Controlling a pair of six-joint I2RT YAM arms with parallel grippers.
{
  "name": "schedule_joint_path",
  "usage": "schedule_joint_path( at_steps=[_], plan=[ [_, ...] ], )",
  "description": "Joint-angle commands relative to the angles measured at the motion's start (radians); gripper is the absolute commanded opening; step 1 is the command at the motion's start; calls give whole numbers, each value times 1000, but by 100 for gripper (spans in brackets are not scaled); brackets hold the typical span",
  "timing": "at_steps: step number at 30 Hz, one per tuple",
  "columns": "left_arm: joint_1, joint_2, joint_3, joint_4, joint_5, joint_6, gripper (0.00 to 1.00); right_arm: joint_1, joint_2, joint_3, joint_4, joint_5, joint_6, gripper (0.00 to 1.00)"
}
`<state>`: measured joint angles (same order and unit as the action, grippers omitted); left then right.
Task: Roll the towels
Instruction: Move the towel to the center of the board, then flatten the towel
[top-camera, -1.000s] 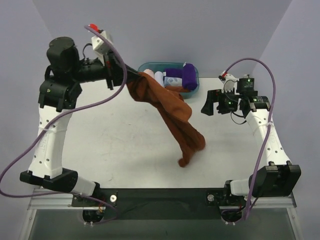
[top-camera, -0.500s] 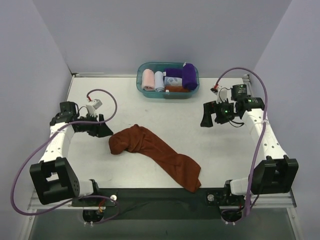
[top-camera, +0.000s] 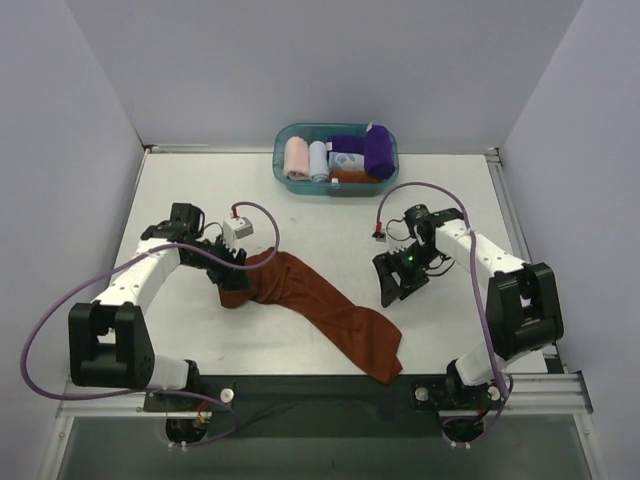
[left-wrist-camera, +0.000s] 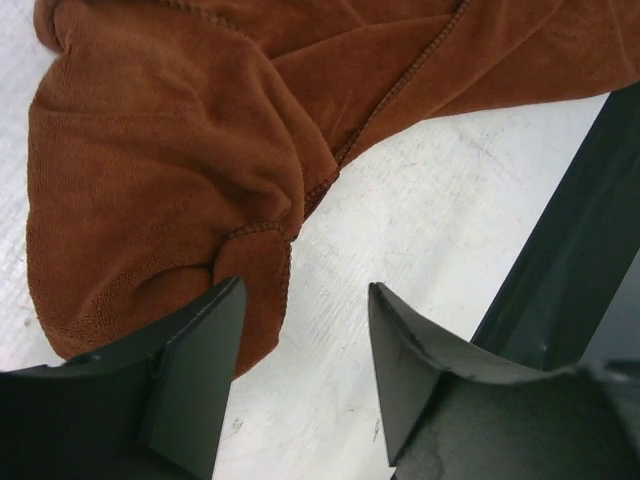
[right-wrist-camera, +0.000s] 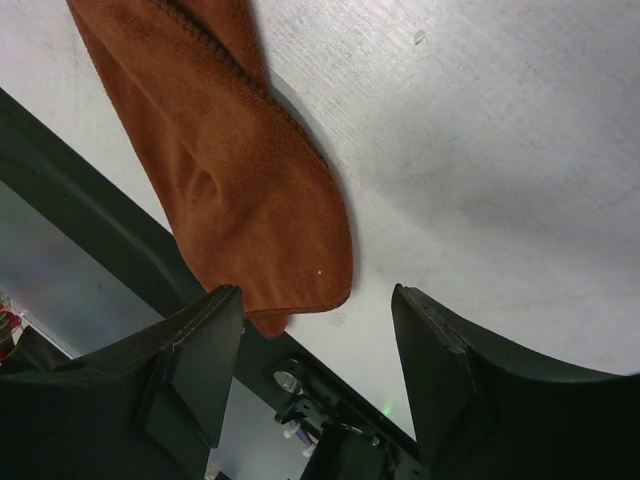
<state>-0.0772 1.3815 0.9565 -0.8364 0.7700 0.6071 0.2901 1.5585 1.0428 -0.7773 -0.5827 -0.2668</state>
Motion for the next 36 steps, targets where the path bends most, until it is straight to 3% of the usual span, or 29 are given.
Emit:
schedule_joint_path(
  at_steps=[1, 11, 16, 19, 22, 28, 31, 32, 36],
  plan=[
    [10, 22, 2, 16, -8, 5, 64, 9, 40, 10, -40, -11, -3, 62],
    [8, -1, -9, 14, -84, 3, 66, 119, 208, 56, -117, 63, -44, 57],
    [-24, -10, -42, 3, -130, 121, 67, 176, 256, 48, -164, 77, -95, 54],
    [-38, -9, -59, 5, -153, 198, 71, 193, 272, 46, -186, 64, -121, 38],
    [-73, -7, -82, 26, -196, 258, 73, 193, 265, 42, -191, 66, -132, 0],
    [-182, -4, -165, 264, -360, 227, 73, 141, 189, 56, -192, 90, -135, 0],
    [-219, 7, -183, 328, -428, 230, 64, 75, 137, 86, -211, 106, -147, 0],
    [-223, 10, -179, 335, -448, 232, 47, 60, 115, 95, -215, 116, -155, 0],
    [-214, -15, -138, 326, -445, 169, 7, -20, 80, 135, -231, 124, -187, 0]
  ],
)
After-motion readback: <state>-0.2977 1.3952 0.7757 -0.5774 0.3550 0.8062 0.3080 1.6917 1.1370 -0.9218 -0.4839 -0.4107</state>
